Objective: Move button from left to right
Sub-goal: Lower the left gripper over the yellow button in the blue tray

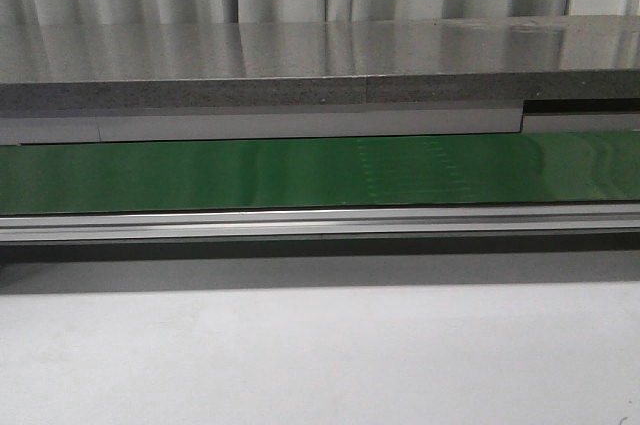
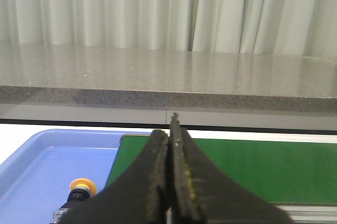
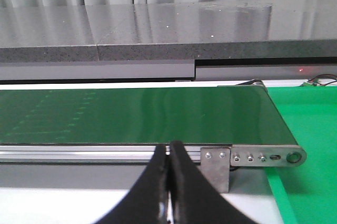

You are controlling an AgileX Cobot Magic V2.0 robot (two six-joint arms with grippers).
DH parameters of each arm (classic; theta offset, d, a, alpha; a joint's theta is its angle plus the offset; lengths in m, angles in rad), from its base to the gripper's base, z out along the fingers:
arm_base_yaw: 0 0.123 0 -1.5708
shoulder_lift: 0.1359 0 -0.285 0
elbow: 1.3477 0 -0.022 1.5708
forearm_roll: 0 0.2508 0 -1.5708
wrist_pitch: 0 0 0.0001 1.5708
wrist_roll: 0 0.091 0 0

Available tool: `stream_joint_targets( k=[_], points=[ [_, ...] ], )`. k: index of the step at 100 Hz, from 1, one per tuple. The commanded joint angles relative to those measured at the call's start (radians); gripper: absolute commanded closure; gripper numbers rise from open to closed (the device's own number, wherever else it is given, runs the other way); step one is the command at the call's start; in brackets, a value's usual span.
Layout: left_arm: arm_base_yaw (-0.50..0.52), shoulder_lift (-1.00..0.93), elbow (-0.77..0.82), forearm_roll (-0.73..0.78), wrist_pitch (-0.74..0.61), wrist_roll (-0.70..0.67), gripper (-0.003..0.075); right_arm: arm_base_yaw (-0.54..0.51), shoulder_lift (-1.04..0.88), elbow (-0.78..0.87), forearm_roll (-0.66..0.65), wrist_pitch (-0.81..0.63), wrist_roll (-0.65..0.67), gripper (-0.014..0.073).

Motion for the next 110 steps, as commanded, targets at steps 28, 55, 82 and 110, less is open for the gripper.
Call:
stream_joint_targets(
  k=[28,55,82,110],
  points=[
    [0.001,-0.031,0.045,-0.002,-0.072,-0.007,0.0741,0.001,-0.021,-0.017,0.0,-0.081,-0.006,0.066],
    [0.001,-0.031,0.036,-0.002,-0.134,-0.007,0.0741,0.001,-0.021,-0.017,0.0,-0.081,-0.006,0.066],
    [0.001,0.014,-0.151,-0.002,0.055,-0.007,0.0741,0.001,-0.021,-0.017,0.0,-0.081,-0.006,0.066],
    [0.001,0.256,-0.498,0.01,0.447,-0.007,0.0741,0.001,-0.021,-0.017,0.0,-0.081,-0.006,0.066]
  ],
)
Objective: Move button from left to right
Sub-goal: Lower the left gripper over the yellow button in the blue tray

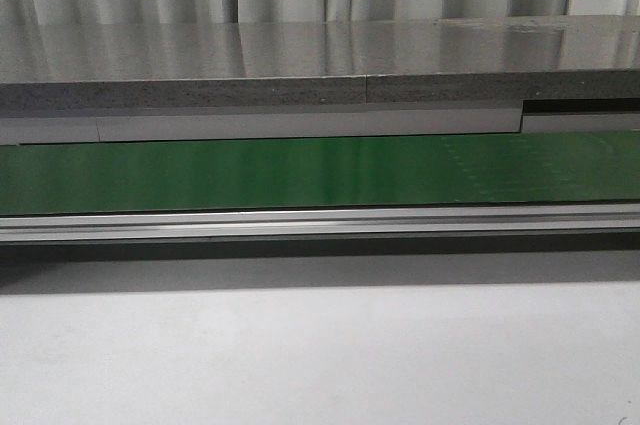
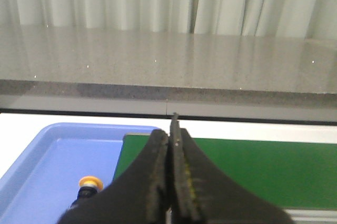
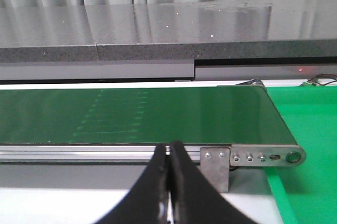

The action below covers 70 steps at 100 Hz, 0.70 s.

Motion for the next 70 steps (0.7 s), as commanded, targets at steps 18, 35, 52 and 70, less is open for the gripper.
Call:
stream_joint_targets(
  k=[18,35,52,70],
  points=[
    [0.001,0.306,-0.332,0.017,0.299,-0.007,0.0741,0.001,-0.021,-0.017,0.0,-0.081,-0.006,0.066],
    [0.001,0.476,-0.451,0.017,0.46,-0.007,0.0741,0.001,-0.021,-0.017,0.0,-0.081,-0.006,0.066],
    [0.001,0.571,-0.482,-0.002,0.513,-0.007,0.0741,0.001,-0.021,-0.017,0.0,-0.081,-0.006,0.066],
    [0.001,0.617,-0.482,-0.002,0.515,-0.007,0.0741,0.001,-0.021,-0.017,0.0,-0.081,-0.006,0.066]
  ],
)
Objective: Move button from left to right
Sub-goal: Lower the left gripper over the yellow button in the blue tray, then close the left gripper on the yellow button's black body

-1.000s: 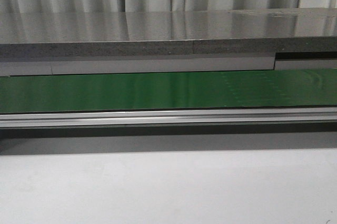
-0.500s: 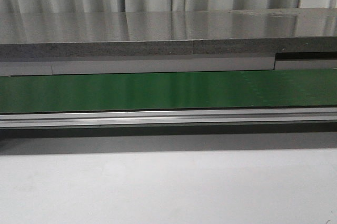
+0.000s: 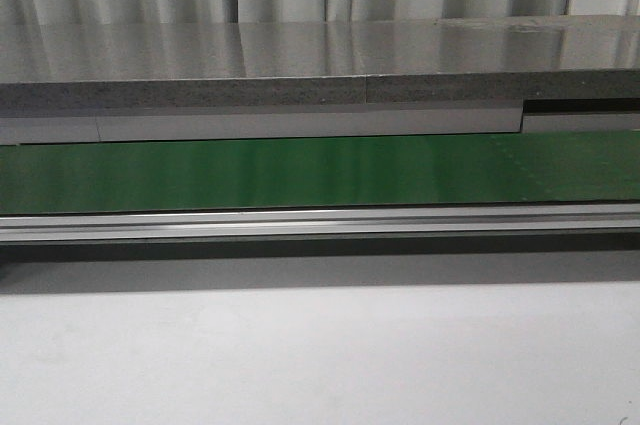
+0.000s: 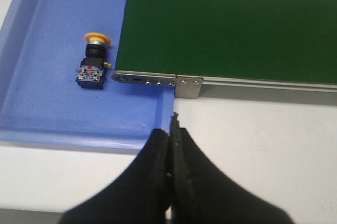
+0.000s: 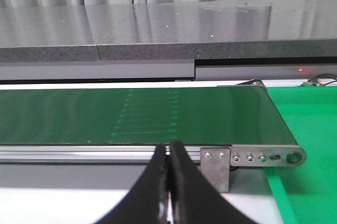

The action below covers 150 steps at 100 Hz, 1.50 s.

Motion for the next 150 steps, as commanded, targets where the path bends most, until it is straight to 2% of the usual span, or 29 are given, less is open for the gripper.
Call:
stream_joint_targets(
  k=[1,11,20,25,26,31,32,36,41,47,71,90,126,150],
  points=[
    [0.001,0.018,-0.037,-0.007,-0.051,-0.007,0.0741,0.001,-0.021,-0.017,0.0,-0.081,-0.006,0.066],
    [0.001,0.022,-0.037,-0.007,-0.051,-0.007,0.0734,0.001,-0.021,-0.017,0.0,-0.081,-0.006,0.066],
    [0.001,0.022,-0.037,-0.012,-0.051,0.024,0.0652,0.001,-0.021,-0.017,0.0,-0.081,-0.006,0.066],
    [0.001,0.022,-0.037,-0.016,-0.051,0.029,0.0568,0.001,-0.021,-0.017,0.0,-0.081,-0.006,0.066],
    [0.001,0.022,-0.037,-0.016,-0.049,0.029,0.0524,0.001,-0.021,-0.017,0.0,-0.081,-0.006,0.066],
    [0.001,0.022,-0.037,-0.016,-0.049,0.029,0.0409,0.001,-0.021,-0.017,0.0,-0.081,-0.006,0.066],
    [0.001,0.022,-0.037,-0.016,-0.049,0.029,0.0409,0.001,-0.021,-0.017,0.0,-0.081,-0.006,0.066],
    [0.001,0.022,-0.037,-0.016,-0.049,0.029,0.0296,0.001,-0.021,-0.017,0.0,-0.081,-0.006,0.066],
    [0.001,0.022,-0.037,-0.016,-0.049,0.029,0.0205,0.001,-0.021,-0.017,0.0,-0.081,-0.006,0.066],
    [0.001,0.022,-0.037,-0.016,-0.051,0.029,0.0145,0.001,-0.021,-0.017,0.0,-0.081,-0.006,0.066],
    [0.011,0.042,-0.049,0.026,-0.099,0.03,0.0138,0.001,-0.021,-0.017,0.0,-0.081,-0.006,0.066],
    [0.071,0.158,-0.153,0.034,-0.131,0.03,0.0138,0.001,-0.021,-0.017,0.0,-0.081,-0.006,0.066],
    [0.248,0.54,-0.396,0.034,-0.146,0.071,0.0139,0.001,-0.021,-0.017,0.0,-0.081,-0.006,0.066],
    [0.286,0.768,-0.467,0.03,-0.142,0.075,0.0139,0.001,-0.021,-0.017,0.0,-0.081,-0.006,0.066]
  ],
)
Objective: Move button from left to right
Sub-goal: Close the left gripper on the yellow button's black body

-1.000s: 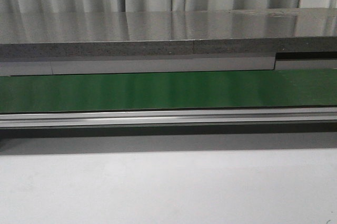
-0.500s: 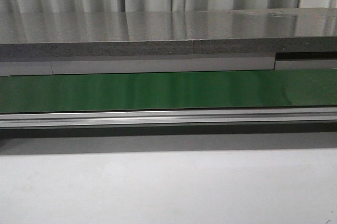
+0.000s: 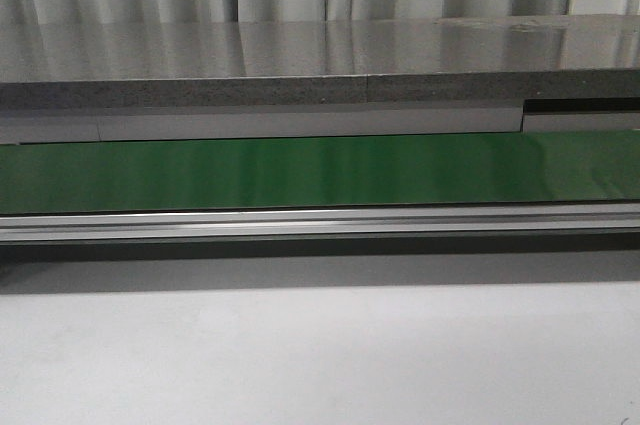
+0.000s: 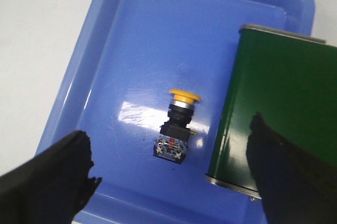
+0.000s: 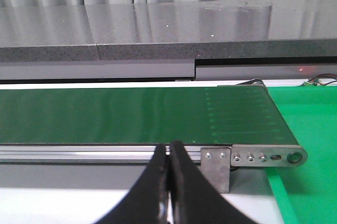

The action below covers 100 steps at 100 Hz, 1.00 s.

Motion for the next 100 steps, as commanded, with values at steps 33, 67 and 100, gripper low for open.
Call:
stream_joint_targets(
  k=[33,67,100],
  points=[
    [0.004,0.195,-0.043,0.004,-0.081,0.009,0.0139,0.001,-0.021,-0.017,0.0,-0.081,-0.006,0.066],
    [0.017,0.266,-0.044,0.01,-0.126,0.009,0.0139,0.001,-0.021,-0.017,0.0,-0.081,-0.006,0.066],
    [0.022,0.342,-0.044,0.001,-0.13,0.009,0.0139,0.001,-0.021,-0.017,0.0,-0.081,-0.006,0.066]
  ],
)
